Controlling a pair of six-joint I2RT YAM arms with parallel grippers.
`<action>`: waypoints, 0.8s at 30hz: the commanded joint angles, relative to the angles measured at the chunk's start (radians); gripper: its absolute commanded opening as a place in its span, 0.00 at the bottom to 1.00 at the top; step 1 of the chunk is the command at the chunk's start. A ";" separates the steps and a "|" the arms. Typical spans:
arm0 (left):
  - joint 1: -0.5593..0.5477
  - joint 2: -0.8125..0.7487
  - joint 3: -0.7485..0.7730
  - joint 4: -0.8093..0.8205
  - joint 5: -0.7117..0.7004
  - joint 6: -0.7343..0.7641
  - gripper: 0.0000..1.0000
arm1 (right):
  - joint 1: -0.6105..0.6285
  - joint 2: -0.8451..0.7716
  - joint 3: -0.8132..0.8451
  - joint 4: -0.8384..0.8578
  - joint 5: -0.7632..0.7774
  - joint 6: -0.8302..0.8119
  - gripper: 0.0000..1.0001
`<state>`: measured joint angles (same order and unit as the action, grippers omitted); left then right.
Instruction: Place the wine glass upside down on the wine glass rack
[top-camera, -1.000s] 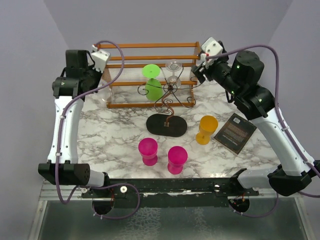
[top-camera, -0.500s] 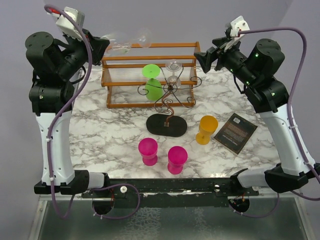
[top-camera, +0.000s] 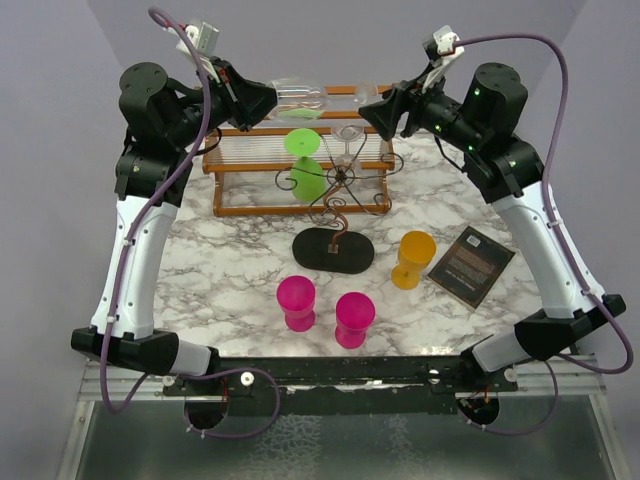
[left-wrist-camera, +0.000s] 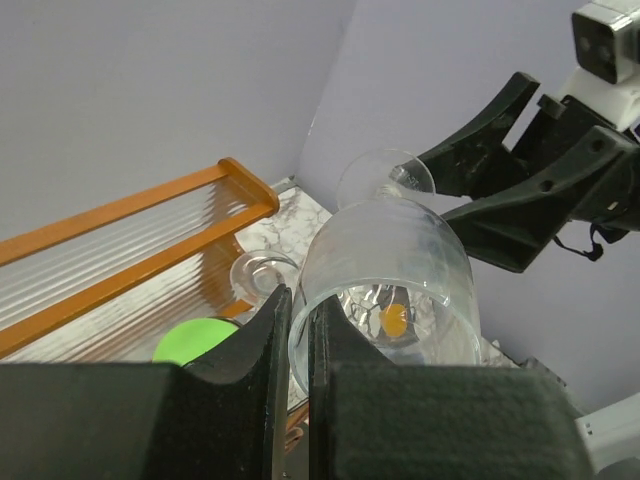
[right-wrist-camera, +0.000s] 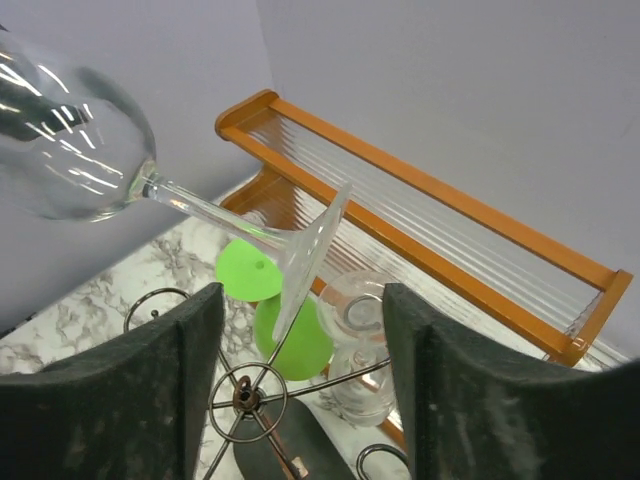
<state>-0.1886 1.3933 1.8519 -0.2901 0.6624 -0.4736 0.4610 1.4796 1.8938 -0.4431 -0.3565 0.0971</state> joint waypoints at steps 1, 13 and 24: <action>-0.011 -0.023 0.001 0.127 0.031 -0.049 0.00 | -0.001 0.002 0.013 0.044 -0.010 0.063 0.56; -0.024 -0.035 -0.035 0.143 0.038 -0.037 0.00 | -0.001 0.016 -0.002 0.059 -0.051 0.104 0.29; -0.025 -0.047 -0.054 0.159 0.050 -0.027 0.00 | -0.001 0.028 -0.001 0.049 0.006 0.109 0.02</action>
<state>-0.2092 1.3869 1.7966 -0.2092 0.6773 -0.4873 0.4561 1.5036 1.8935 -0.4103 -0.3599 0.2214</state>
